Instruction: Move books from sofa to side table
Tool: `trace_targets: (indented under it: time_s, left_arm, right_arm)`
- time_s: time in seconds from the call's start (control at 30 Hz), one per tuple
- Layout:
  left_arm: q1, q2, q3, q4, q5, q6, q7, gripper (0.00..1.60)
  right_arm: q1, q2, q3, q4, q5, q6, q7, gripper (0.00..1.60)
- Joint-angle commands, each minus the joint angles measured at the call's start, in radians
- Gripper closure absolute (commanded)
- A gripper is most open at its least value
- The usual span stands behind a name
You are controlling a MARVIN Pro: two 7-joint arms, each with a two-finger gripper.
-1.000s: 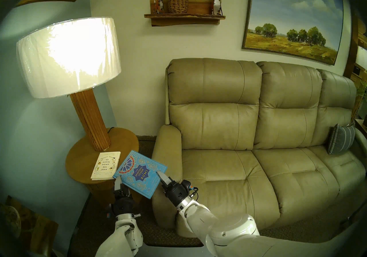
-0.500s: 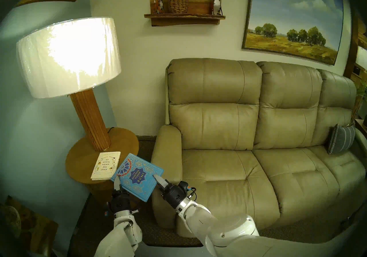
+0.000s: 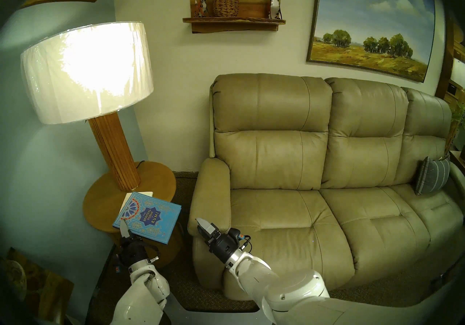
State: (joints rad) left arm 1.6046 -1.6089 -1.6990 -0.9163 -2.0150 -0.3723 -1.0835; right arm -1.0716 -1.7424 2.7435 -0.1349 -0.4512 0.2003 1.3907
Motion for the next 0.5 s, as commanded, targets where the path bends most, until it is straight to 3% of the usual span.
trace_targets:
  time_s: [0.0,0.23,0.47]
  left_arm:
    - [-0.095,-0.012,-0.042,-0.004,-0.029,-0.095,0.064,1.60]
    - [-0.166,-0.008,-0.048,-0.009,-0.042,-0.188,0.200,1.60]
    - [-0.221,0.033,-0.055,-0.015,-0.035,-0.282,0.331,1.60]
  right_arm:
    - [-0.005,0.033,-0.006,-0.005,-0.005,-0.012,0.051,0.00]
    - [-0.019,0.064,0.004,-0.010,-0.008,-0.016,0.092,0.00]
    - [-0.030,0.087,0.020,-0.013,0.000,-0.015,0.093,0.00]
